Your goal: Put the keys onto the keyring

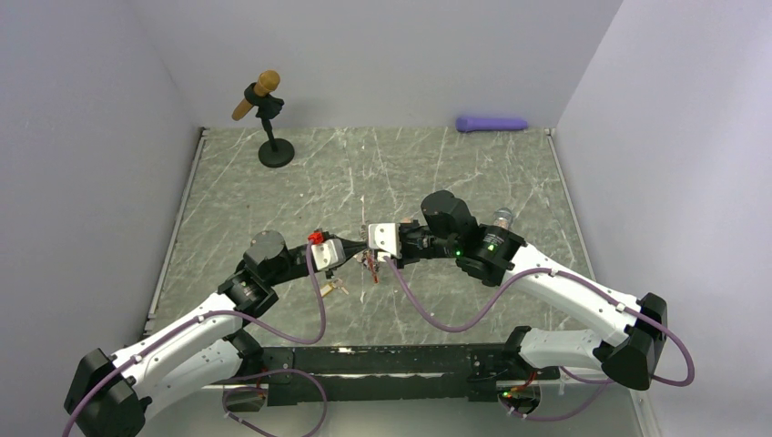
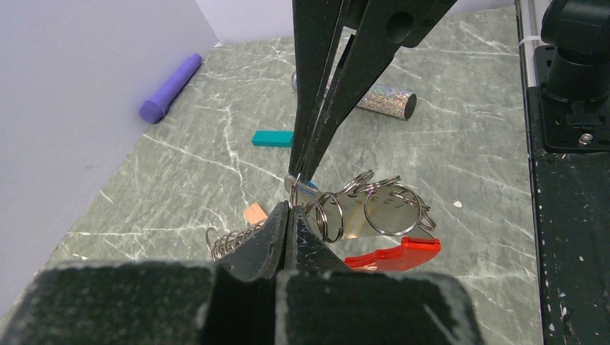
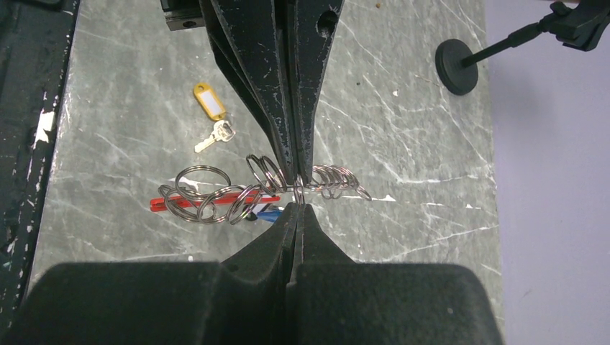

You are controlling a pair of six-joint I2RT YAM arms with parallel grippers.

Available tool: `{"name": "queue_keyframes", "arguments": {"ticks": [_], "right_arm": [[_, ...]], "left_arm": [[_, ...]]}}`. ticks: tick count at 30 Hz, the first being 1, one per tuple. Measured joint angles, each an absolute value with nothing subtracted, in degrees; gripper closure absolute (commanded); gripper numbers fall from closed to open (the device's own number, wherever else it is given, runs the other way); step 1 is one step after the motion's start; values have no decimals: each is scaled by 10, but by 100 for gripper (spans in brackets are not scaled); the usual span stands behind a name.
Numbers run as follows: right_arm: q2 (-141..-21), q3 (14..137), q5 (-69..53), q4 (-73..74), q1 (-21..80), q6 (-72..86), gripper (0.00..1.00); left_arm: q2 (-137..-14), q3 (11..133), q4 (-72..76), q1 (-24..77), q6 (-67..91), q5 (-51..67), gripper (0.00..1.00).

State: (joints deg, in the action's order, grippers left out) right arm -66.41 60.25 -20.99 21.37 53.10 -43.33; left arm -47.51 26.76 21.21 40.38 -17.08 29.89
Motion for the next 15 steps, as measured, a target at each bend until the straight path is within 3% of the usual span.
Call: {"name": "queue_keyframes", "arguments": {"ticks": [15], "right_arm": [[-664, 602, -209, 216, 535, -448, 100]], "left_arm": [[-475, 268, 211, 404, -168, 289, 100]]}}
